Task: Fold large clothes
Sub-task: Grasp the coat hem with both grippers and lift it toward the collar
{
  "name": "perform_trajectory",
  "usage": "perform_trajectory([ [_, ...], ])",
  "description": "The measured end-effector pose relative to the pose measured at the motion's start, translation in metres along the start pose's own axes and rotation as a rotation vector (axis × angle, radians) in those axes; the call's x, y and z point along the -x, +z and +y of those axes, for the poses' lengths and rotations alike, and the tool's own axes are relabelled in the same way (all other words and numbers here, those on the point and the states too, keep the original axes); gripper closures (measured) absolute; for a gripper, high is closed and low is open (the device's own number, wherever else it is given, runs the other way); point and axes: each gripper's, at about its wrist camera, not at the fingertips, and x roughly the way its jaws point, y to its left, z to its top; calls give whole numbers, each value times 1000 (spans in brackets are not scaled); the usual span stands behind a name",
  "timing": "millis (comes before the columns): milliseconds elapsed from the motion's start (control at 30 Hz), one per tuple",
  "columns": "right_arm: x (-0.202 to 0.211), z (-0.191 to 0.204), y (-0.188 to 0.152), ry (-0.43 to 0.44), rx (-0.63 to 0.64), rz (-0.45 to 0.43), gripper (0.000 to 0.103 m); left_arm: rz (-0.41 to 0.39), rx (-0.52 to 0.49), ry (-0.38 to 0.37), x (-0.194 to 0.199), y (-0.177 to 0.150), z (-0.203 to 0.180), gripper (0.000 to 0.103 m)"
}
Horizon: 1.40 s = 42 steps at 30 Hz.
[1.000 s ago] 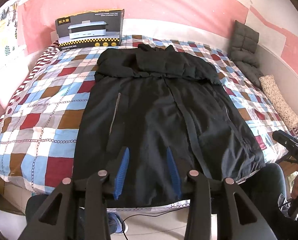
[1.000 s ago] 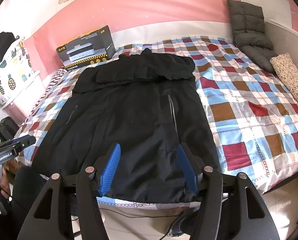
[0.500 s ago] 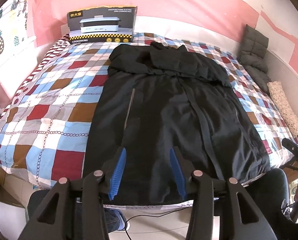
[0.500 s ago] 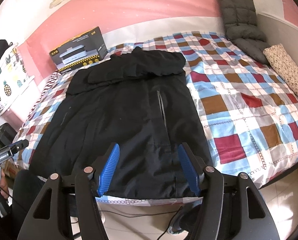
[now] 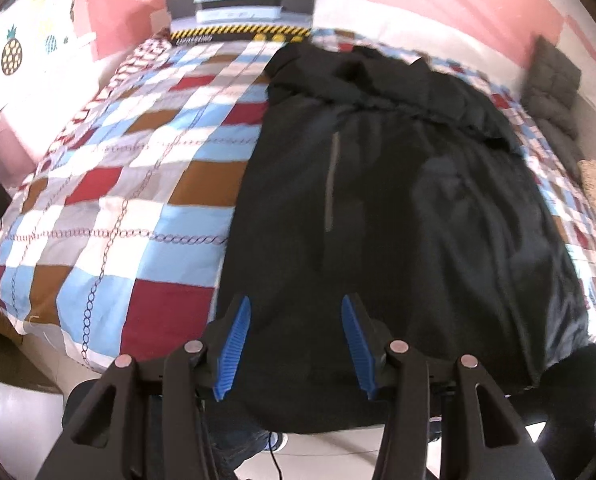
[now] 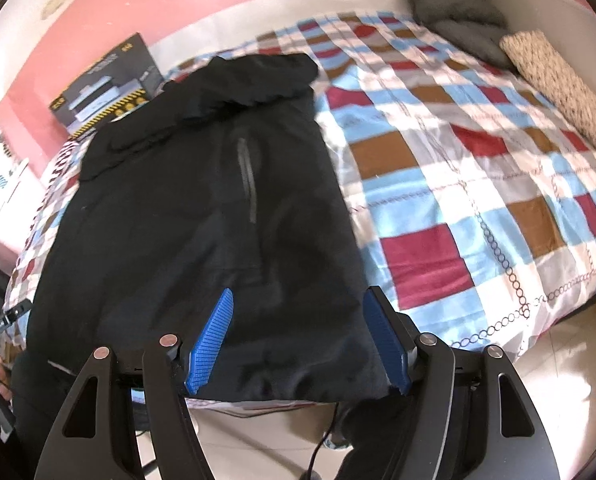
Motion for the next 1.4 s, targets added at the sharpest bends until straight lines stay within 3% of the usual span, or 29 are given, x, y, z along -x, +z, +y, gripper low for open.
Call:
perform_trajectory([
  [433, -58, -40, -2, 70, -146, 193, 35, 72, 79, -57, -42, 4, 30, 39],
  [600, -58, -44, -7, 106, -167, 204, 33, 77, 127, -87, -48, 2, 39, 36],
  [700, -56, -44, -12, 186, -182, 253, 31, 93, 135, -130, -47, -6, 38, 37],
  [867, -54, -47, -16, 241, -202, 269, 31, 103, 111, -162, -42, -19, 32, 36],
  [1033, -65, -46, -11, 227, -214, 272, 31, 129, 129, -183, -52, -15, 33, 28],
  [1167, -65, -36, -10, 184, -185, 269, 34, 122, 85, -146, -52, -16, 24, 25],
  [1200, -63, -34, -9, 177, -171, 272, 43, 122, 69, -138, -51, -18, 23, 26],
  [1300, -53, -36, -11, 227, -197, 267, 68, 130, 62, -132, -47, -17, 24, 41],
  [1367, -48, -35, -12, 239, -195, 254, 72, 126, 75, -125, -42, -17, 26, 61],
  [1400, -46, -34, -11, 242, -194, 251, 74, 123, 83, -127, -40, -16, 27, 66],
])
